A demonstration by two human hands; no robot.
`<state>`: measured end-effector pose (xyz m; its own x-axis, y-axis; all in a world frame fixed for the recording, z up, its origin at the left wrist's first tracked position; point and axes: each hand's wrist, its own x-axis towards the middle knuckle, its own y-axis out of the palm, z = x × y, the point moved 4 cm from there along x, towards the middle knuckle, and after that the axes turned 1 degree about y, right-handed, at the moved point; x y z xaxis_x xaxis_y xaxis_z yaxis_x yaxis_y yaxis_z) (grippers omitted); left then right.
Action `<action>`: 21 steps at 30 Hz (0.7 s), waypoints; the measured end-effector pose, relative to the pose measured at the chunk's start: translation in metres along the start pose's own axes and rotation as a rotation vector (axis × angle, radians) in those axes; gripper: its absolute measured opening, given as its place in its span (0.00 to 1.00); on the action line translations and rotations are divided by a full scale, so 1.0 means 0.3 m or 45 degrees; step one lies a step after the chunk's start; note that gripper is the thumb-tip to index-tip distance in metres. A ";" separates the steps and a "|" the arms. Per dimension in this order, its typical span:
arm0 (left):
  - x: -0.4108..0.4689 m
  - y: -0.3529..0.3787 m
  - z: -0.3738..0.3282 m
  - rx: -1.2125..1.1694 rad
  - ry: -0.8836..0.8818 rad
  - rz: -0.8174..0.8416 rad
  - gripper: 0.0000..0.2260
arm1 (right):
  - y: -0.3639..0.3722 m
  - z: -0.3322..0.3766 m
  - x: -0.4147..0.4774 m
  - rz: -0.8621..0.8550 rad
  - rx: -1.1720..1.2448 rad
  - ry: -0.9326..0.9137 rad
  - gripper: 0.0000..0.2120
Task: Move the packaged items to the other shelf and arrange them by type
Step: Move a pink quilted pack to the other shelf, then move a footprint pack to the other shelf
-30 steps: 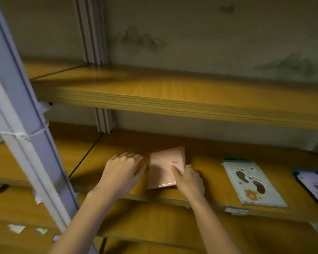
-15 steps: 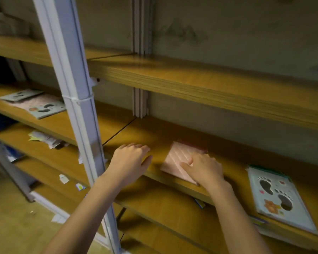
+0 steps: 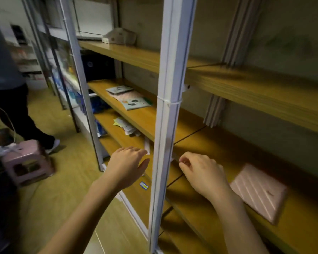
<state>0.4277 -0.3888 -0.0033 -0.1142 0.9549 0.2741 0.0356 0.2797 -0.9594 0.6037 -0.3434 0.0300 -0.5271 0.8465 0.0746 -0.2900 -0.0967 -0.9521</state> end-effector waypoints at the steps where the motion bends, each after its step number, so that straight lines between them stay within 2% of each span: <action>1: 0.002 -0.004 0.034 0.003 -0.026 -0.003 0.16 | 0.003 0.033 0.023 -0.026 -0.018 -0.023 0.11; 11: 0.080 -0.022 0.474 0.020 -0.070 0.021 0.17 | 0.154 0.364 0.372 -0.087 0.025 -0.029 0.14; 21: 0.170 -0.034 0.939 0.067 -0.029 0.081 0.17 | 0.334 0.616 0.693 -0.007 0.073 0.158 0.16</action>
<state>0.1419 -0.3710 0.0020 -0.1362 0.9679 0.2113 -0.0088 0.2121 -0.9772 0.3173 -0.2738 0.0050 -0.4236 0.9050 0.0393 -0.3399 -0.1186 -0.9329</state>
